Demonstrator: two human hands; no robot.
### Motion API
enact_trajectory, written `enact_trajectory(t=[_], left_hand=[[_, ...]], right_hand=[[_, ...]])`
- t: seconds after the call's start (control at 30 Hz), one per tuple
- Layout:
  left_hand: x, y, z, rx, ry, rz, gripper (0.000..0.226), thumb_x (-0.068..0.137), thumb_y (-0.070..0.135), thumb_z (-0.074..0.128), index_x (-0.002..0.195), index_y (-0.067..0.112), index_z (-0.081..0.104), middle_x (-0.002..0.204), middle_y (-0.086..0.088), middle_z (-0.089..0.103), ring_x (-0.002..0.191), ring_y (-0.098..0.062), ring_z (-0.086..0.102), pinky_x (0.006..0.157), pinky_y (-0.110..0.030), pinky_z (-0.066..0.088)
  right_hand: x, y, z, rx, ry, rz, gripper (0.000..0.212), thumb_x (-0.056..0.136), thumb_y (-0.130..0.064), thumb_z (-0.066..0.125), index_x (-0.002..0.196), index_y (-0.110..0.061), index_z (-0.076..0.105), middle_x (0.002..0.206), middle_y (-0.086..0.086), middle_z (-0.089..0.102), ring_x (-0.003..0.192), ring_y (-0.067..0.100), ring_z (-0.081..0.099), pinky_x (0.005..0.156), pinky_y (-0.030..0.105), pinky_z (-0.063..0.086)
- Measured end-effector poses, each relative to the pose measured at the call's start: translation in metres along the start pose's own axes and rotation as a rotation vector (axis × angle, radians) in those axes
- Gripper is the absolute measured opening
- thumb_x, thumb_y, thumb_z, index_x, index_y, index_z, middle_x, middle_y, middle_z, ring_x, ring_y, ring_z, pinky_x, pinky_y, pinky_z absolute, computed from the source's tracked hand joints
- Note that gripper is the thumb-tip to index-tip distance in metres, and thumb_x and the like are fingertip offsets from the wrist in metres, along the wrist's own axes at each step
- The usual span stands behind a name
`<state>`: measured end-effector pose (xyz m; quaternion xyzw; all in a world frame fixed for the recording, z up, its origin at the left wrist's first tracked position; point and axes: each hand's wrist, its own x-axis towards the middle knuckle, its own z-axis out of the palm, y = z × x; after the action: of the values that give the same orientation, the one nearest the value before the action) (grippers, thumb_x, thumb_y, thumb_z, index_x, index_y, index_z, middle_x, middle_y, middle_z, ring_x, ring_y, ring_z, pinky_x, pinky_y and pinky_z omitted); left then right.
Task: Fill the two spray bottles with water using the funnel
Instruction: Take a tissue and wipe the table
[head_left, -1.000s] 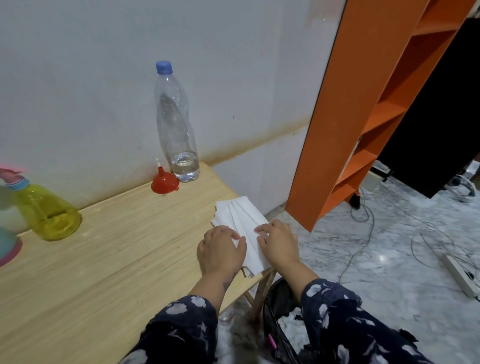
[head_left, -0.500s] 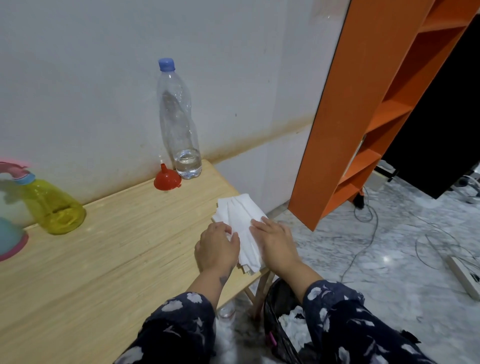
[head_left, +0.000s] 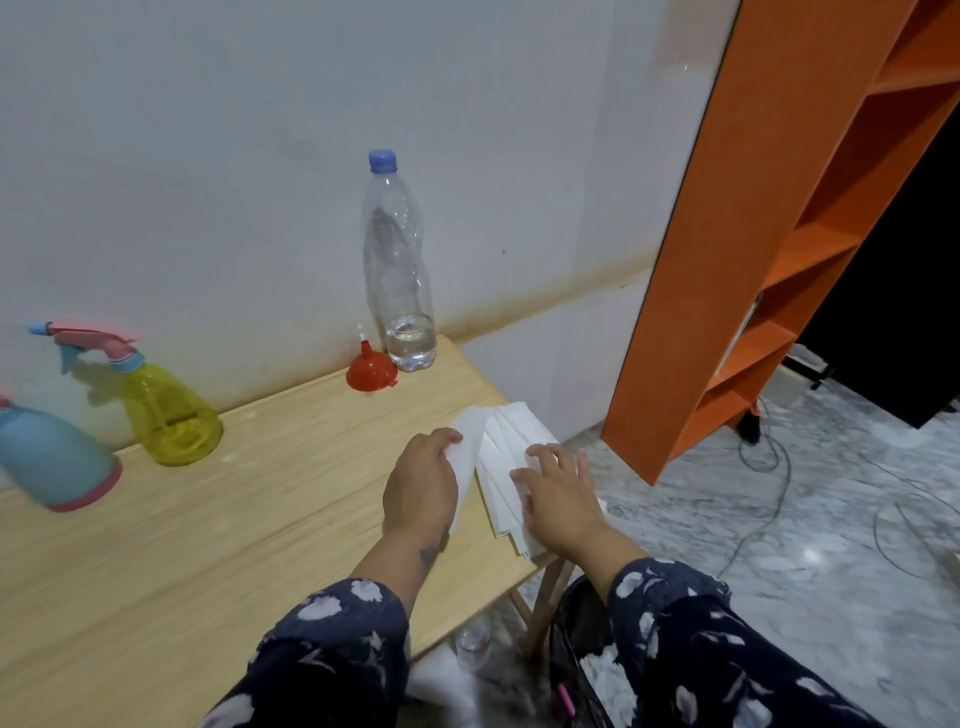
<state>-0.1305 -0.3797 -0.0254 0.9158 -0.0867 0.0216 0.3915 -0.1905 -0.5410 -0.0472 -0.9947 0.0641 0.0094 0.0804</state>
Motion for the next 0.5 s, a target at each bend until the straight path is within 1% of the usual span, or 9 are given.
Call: enact_trajectory(t=[0.03, 0.07, 0.13, 0.17, 0.23, 0.3, 0.37, 0.43, 0.5], left_hand=[[0.002, -0.004, -0.005, -0.005, -0.015, 0.005, 0.040, 0.097, 0.008, 0.036, 0.120, 0.029, 0.062, 0.117, 0.011, 0.059, 0.098, -0.010, 0.054, 0.073, -0.023, 0.039], [0.004, -0.006, -0.011, -0.010, -0.036, 0.004, 0.039, 0.097, 0.010, 0.036, 0.119, 0.029, 0.063, 0.115, 0.015, 0.058, 0.101, -0.009, 0.054, 0.073, -0.021, 0.038], [0.006, -0.008, -0.026, 0.029, -0.060, 0.041, 0.037, 0.098, 0.016, 0.037, 0.118, 0.031, 0.063, 0.115, 0.020, 0.057, 0.106, -0.010, 0.056, 0.070, -0.019, 0.038], [0.007, -0.008, -0.033, 0.071, -0.062, 0.086, 0.036, 0.098, 0.016, 0.039, 0.121, 0.031, 0.063, 0.121, 0.019, 0.057, 0.109, -0.010, 0.056, 0.072, -0.021, 0.040], [0.007, -0.009, -0.051, 0.154, -0.042, 0.197, 0.034, 0.097, 0.019, 0.045, 0.124, 0.029, 0.063, 0.129, 0.016, 0.057, 0.112, -0.012, 0.055, 0.081, -0.025, 0.042], [0.007, -0.009, -0.072, 0.224, 0.023, 0.283, 0.030, 0.095, 0.025, 0.053, 0.121, 0.030, 0.066, 0.126, 0.013, 0.062, 0.116, -0.014, 0.054, 0.090, -0.028, 0.038], [0.008, -0.012, -0.094, 0.244, 0.096, 0.321, 0.026, 0.092, 0.028, 0.059, 0.116, 0.032, 0.069, 0.121, 0.013, 0.066, 0.117, -0.013, 0.053, 0.097, -0.030, 0.032], [0.009, -0.017, -0.116, 0.141, 0.090, 0.316, 0.023, 0.090, 0.027, 0.063, 0.112, 0.032, 0.070, 0.118, 0.016, 0.066, 0.114, -0.008, 0.055, 0.100, -0.029, 0.034], [0.008, -0.023, -0.138, -0.053, 0.062, 0.268, 0.023, 0.088, 0.023, 0.066, 0.109, 0.032, 0.070, 0.115, 0.018, 0.065, 0.110, -0.003, 0.056, 0.098, -0.023, 0.041]], right_hand=[[0.001, -0.004, -0.002, -0.014, -0.001, 0.007, 0.039, 0.091, -0.014, 0.041, 0.126, -0.024, 0.054, 0.149, 0.002, 0.028, 0.142, 0.025, 0.013, 0.116, 0.057, -0.004], [0.002, -0.008, -0.003, -0.031, 0.001, 0.009, 0.040, 0.088, -0.012, 0.042, 0.125, -0.024, 0.054, 0.149, 0.002, 0.028, 0.141, 0.026, 0.013, 0.115, 0.059, -0.006], [0.006, -0.020, -0.007, -0.008, 0.000, 0.013, 0.049, 0.086, -0.009, 0.043, 0.132, -0.024, 0.048, 0.149, 0.001, 0.026, 0.142, 0.026, 0.012, 0.114, 0.060, -0.007], [0.008, -0.028, -0.010, 0.036, 0.007, 0.018, 0.052, 0.087, -0.010, 0.043, 0.136, -0.026, 0.044, 0.150, 0.000, 0.027, 0.142, 0.025, 0.013, 0.115, 0.059, -0.005], [0.013, -0.045, -0.017, 0.149, 0.033, 0.023, 0.049, 0.093, -0.016, 0.043, 0.140, -0.029, 0.039, 0.149, -0.001, 0.030, 0.140, 0.023, 0.017, 0.117, 0.054, 0.001], [0.021, -0.064, -0.024, 0.273, 0.059, 0.022, 0.046, 0.095, -0.021, 0.043, 0.140, -0.029, 0.040, 0.146, -0.001, 0.034, 0.138, 0.023, 0.022, 0.117, 0.049, 0.010], [0.029, -0.082, -0.033, 0.387, 0.096, 0.025, 0.046, 0.095, -0.020, 0.044, 0.140, -0.028, 0.039, 0.144, 0.001, 0.038, 0.135, 0.023, 0.027, 0.114, 0.043, 0.020], [0.035, -0.101, -0.043, 0.550, 0.096, 0.036, 0.046, 0.098, -0.026, 0.043, 0.143, -0.025, 0.035, 0.145, 0.005, 0.041, 0.134, 0.025, 0.033, 0.111, 0.039, 0.028], [0.039, -0.122, -0.053, 0.865, 0.002, 0.108, 0.051, 0.101, -0.039, 0.034, 0.148, -0.023, 0.025, 0.150, 0.007, 0.037, 0.135, 0.027, 0.036, 0.110, 0.039, 0.031]])
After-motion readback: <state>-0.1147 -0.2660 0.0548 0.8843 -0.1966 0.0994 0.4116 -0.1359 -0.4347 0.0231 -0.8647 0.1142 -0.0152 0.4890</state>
